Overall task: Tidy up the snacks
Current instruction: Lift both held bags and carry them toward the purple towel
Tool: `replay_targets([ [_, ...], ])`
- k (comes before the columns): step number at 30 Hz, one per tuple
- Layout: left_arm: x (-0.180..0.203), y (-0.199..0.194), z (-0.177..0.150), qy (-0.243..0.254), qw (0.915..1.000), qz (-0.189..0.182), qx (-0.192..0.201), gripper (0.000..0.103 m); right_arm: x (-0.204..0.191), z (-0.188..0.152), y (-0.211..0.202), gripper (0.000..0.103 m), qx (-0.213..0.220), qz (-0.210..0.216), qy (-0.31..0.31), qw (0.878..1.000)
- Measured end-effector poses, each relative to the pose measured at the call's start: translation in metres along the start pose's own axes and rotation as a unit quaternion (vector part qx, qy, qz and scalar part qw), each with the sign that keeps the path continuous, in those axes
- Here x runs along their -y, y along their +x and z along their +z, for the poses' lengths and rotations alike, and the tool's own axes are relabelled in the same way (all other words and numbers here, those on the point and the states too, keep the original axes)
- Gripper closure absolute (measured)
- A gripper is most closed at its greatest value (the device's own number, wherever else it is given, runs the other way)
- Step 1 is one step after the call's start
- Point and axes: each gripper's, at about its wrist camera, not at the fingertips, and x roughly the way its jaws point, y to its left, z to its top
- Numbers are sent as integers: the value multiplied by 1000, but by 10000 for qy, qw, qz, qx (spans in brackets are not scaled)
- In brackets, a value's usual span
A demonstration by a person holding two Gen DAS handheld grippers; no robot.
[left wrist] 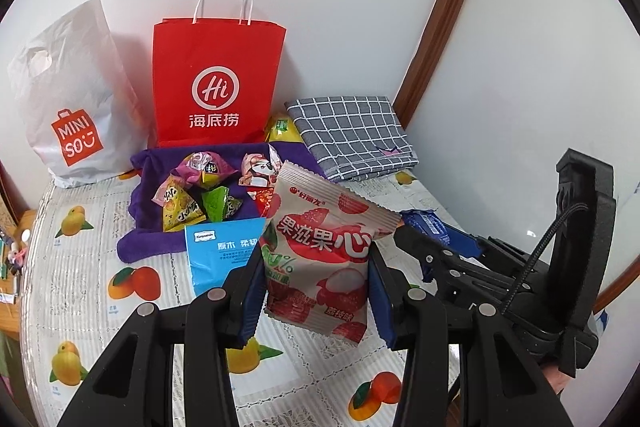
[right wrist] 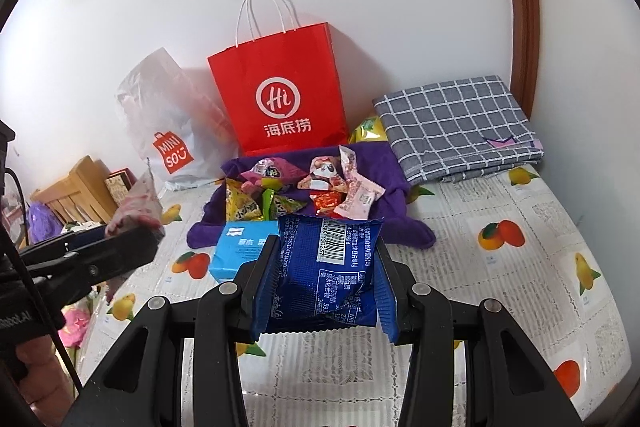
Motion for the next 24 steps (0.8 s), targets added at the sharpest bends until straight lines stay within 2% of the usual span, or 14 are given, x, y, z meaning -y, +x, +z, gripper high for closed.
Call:
replay_targets([
  [5, -17, 3, -1, -140, 9999, 34, -3, 60, -6, 0, -2, 60, 88, 69, -112, 9999],
  [8, -28, 5, 1, -259, 9994, 207, 21, 60, -9, 5, 4, 60, 88, 296, -123, 9994],
  [12, -46, -7, 4, -539, 9977, 239, 322, 60, -11, 14, 14, 60, -139, 478, -172, 9986],
  [14, -57, -12, 3, -707, 9966, 153, 404, 60, -17, 17, 12, 60, -3, 304, -332, 9990],
  [17, -65, -8, 3, -664, 9972, 242, 234, 60, -20, 13, 5, 60, 271, 177, -419, 9986],
  [20, -67, -6, 5, -624, 9976, 257, 171, 60, -20, 13, 9, 60, 209, 141, -350, 9991],
  [24, -66, -10, 6, -578, 9979, 28, 305, 60, -24, 17, 9, 60, 191, -1, -431, 9989],
])
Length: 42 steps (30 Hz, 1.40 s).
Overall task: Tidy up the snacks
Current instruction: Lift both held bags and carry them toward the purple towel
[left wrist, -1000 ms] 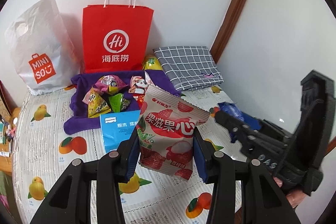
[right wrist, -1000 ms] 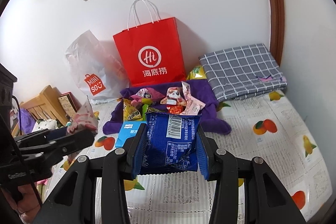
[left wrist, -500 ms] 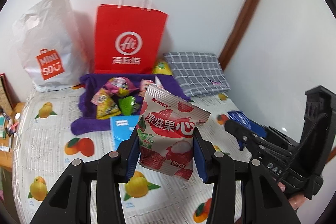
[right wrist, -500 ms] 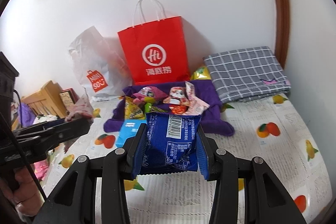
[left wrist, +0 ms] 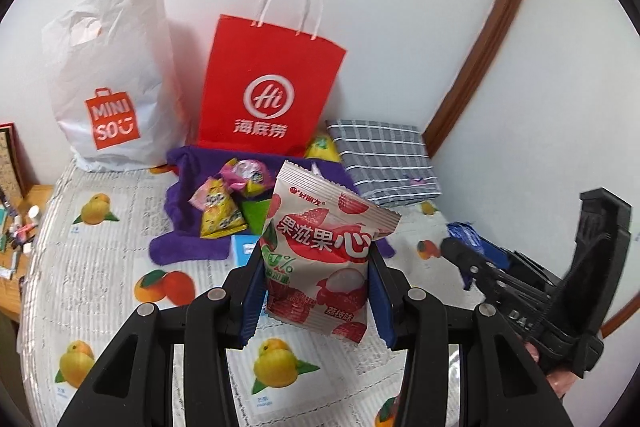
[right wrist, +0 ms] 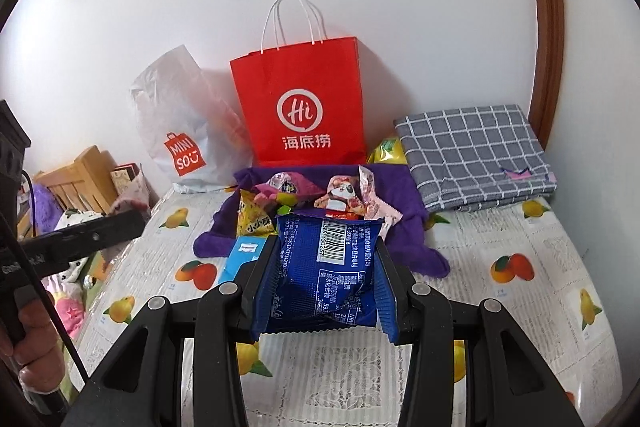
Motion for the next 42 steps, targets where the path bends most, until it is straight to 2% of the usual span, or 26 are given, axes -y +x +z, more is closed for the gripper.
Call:
replay_targets([
  [5, 2, 8, 6, 183, 9998, 101, -60, 60, -1, 0, 5, 60, 40, 98, 70, 9999],
  [10, -4, 7, 9, 115, 9998, 172, 49, 60, -1, 3, 15, 60, -23, 190, 45, 9998],
  [15, -8, 11, 10, 66, 9995, 307, -3, 60, -2, 7, 21, 60, 42, 354, 39, 9994],
  [22, -5, 21, 9, 75, 9999, 141, -6, 60, 6, 9, 27, 60, 10, 237, 30, 9997],
  [34, -9, 42, 14, 161, 9992, 310, -195, 60, 20, 10, 47, 60, -42, 276, 293, 9992],
  [42, -17, 63, 29, 150, 9988, 378, -273, 60, 29, 29, 69, 60, -8, 229, 221, 9995],
])
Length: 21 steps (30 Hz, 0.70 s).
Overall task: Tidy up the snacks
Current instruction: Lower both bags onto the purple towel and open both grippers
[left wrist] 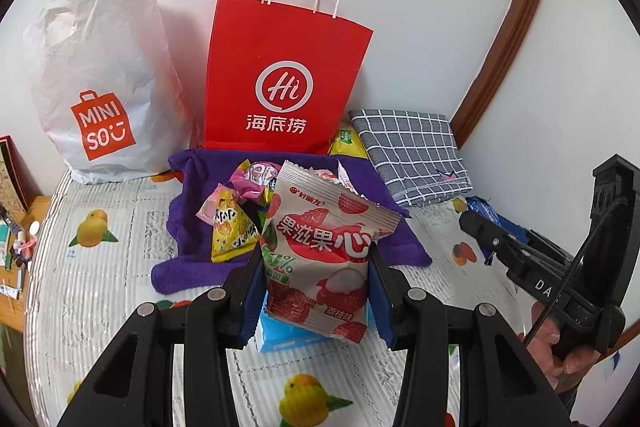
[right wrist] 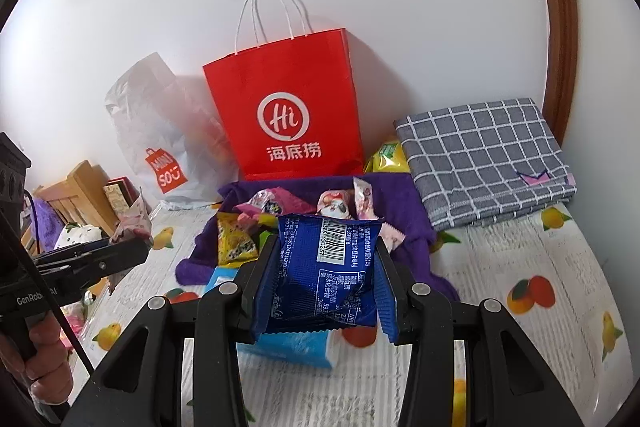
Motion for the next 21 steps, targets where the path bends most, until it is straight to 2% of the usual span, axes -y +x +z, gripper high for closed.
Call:
replay_targets([
  [9, 2, 37, 24, 131, 9996, 90, -235, 60, 9, 25, 31, 60, 14, -124, -274, 9995],
  [16, 6, 60, 37, 316, 9987, 162, -368, 60, 14, 37, 58, 60, -123, -327, -448, 9984],
  [21, 3, 71, 45, 376, 9982, 221, -407, 60, 16, 47, 73, 60, -215, -307, -531, 9979],
])
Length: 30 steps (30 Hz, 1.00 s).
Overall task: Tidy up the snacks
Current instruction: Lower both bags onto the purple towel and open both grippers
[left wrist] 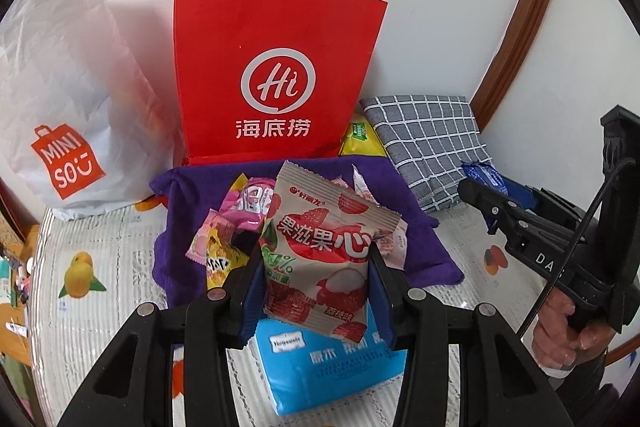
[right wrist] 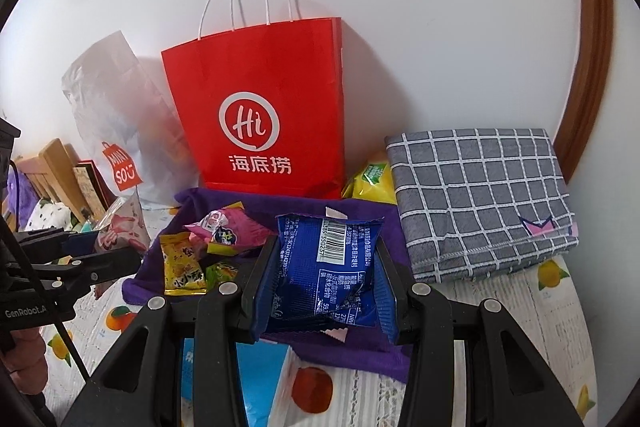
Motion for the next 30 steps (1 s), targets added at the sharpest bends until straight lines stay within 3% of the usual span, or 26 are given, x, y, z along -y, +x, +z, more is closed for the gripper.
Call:
replay_targets([
  [6, -4, 13, 9, 7, 10000, 47, -43, 60, 3, 6, 14, 60, -1, 6, -12, 10000],
  [16, -5, 71, 15, -80, 9986, -53, -512, 60, 11, -7, 69, 60, -514, -25, -86, 9986],
  [30, 5, 109, 21, 111, 9966, 78, -813, 59, 12, -27, 104, 60, -870, 175, -43, 9960],
])
